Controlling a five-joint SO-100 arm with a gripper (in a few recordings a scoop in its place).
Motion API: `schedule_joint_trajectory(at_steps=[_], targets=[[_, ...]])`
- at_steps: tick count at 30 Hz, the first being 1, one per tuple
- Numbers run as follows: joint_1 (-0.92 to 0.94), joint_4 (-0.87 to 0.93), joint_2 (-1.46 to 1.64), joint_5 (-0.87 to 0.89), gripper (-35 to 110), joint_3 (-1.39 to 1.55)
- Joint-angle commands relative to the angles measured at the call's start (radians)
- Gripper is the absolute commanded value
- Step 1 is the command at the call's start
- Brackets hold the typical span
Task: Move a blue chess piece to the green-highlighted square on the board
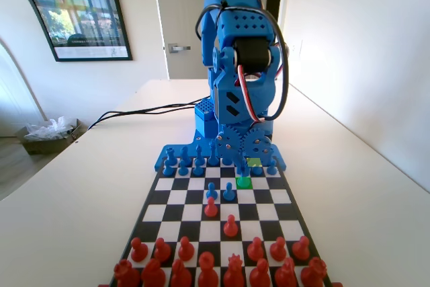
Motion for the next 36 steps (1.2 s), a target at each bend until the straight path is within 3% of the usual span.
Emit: schedule_joint_trajectory(at_steps=[1,8,20,36], targets=[[-0.003,0.020,0.020,-0.011,12,-0.021],[-0.014,0.072,0.055,0.005,13,-0.058],[-0.035,0.324,0.144,0.052,5,-0.293],[-0.044,0.738,0.403,-0.118,1,-0.597]])
